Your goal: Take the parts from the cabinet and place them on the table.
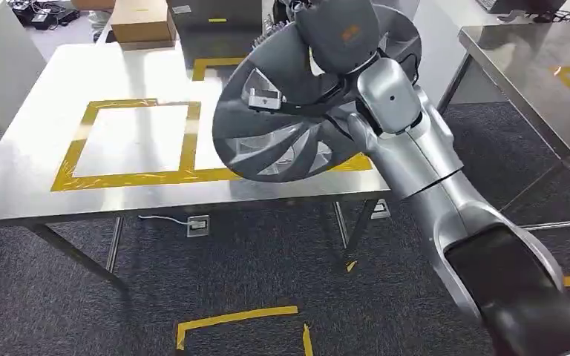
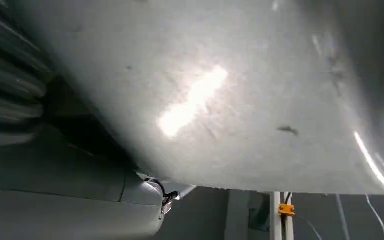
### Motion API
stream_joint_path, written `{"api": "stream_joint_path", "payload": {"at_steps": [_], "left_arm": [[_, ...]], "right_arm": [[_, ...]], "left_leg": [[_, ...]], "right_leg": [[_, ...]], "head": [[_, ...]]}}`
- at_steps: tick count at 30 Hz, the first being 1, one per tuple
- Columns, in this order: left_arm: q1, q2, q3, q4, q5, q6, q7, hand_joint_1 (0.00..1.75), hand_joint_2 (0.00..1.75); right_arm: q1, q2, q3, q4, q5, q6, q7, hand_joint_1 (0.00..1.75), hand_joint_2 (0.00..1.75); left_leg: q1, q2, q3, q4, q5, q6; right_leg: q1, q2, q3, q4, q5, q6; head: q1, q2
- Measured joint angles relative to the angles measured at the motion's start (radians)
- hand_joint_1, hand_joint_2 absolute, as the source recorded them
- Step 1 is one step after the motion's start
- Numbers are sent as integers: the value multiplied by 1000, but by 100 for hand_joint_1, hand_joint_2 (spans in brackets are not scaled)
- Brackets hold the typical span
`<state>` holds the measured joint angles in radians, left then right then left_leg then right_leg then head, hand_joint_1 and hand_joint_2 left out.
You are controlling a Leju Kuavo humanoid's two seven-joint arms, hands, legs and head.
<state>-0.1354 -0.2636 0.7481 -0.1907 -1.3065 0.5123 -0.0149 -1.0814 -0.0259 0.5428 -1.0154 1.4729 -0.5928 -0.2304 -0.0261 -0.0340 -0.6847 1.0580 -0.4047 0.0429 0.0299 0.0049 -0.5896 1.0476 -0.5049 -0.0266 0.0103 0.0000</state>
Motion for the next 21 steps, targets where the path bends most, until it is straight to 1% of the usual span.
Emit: {"api": "stream_joint_path", "payload": {"at_steps": [5,16,17,18,21], "left_arm": [[-1,-4,0,0,13,0,4,0,175],[-1,-6,0,0,9,0,12,0,175],[-1,-6,0,0,8,0,12,0,175],[-1,-6,0,0,8,0,12,0,175],[-1,-6,0,0,8,-1,12,0,175]], "right_arm": [[-40,24,0,69,0,3,19,175,175],[-50,30,0,119,0,2,25,175,175],[-51,30,0,121,0,3,27,175,175],[-51,30,0,124,0,3,27,175,175],[-51,30,0,129,0,4,30,175,175]], "left_leg": [[0,0,0,0,0,0],[-1,0,0,0,0,0],[-3,0,0,2,-2,2],[-4,0,0,2,-3,5],[-7,0,1,2,-6,9]], "right_leg": [[0,0,0,0,0,0],[-1,0,1,-1,0,0],[-3,0,1,-4,1,2],[-4,0,2,-5,1,8],[-7,0,3,-6,0,13]], "head": [[0,0],[0,0],[0,0],[0,0],[0,0]]}}
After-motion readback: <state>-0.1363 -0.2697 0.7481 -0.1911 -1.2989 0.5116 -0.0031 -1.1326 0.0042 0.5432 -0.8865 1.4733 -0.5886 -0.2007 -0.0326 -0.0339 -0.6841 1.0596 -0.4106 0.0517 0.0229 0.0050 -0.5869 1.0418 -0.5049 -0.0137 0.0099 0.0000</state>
